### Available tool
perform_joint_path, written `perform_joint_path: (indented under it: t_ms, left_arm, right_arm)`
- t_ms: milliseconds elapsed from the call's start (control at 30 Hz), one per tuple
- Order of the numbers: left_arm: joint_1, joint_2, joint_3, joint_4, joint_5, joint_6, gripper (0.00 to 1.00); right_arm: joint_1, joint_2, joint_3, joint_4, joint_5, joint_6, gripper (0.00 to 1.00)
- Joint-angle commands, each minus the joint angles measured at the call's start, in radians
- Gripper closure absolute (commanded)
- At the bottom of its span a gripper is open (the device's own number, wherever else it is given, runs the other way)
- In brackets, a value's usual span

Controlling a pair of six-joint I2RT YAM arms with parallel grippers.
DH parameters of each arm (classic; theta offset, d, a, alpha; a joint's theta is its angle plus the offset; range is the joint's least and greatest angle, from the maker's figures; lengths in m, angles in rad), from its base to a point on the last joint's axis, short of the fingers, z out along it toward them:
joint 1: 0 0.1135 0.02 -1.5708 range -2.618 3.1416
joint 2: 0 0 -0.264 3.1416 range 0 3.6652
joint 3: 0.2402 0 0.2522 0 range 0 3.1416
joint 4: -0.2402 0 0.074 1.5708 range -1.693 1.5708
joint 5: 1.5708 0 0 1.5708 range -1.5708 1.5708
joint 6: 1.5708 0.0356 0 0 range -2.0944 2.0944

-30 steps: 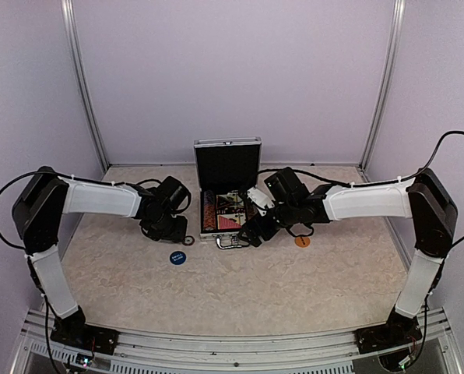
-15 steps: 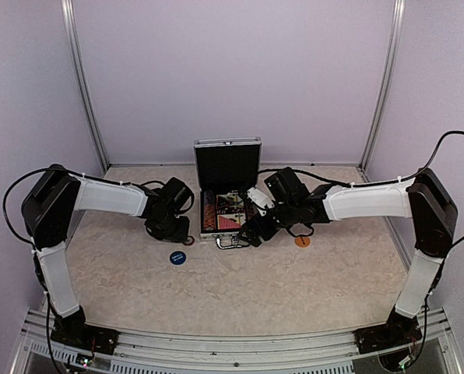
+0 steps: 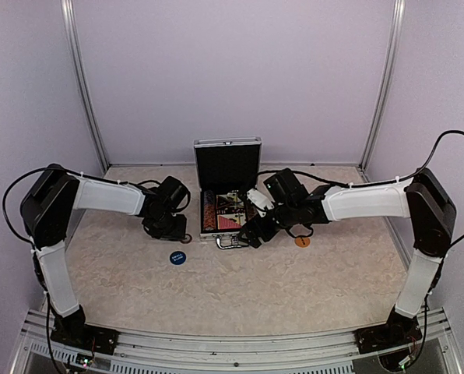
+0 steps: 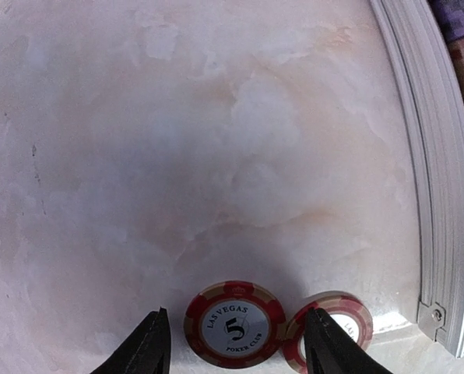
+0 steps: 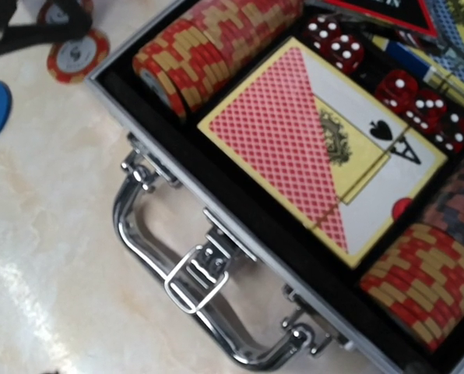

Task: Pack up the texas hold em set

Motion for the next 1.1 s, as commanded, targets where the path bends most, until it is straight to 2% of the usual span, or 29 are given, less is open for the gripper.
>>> perform_joint_path:
  t_ms: [0,333,633,867,1067]
  left_arm:
    - [0.024,-0.014,-0.030,0.019,-0.007,-0.022,0.42]
    - [0.032,-0.035,0.002,0.045,-0.038,-0.042,0.42]
    - [0.036,-0.052,-0.030,0.095,-0.044,-0.066,0.41]
    - [0.036,0.020,0.014,0.006,-0.061,-0.068,0.41]
    - [0.035,0.014,-0.031,-0.007,-0.031,-0.058,0.42]
  right_arm:
    - [0.000,0.008,0.018,0.003,-0.007,0.011,0.05]
    - [0.001,0.015,0.034,-0.006,-0.012,0.009,0.05]
    - [0.001,0.021,0.035,-0.011,-0.013,0.006,0.04]
    - [0.001,0.024,0.036,-0.013,-0.011,0.005,0.05]
    - [0.000,0.025,0.024,-0.004,-0.013,0.013,0.05]
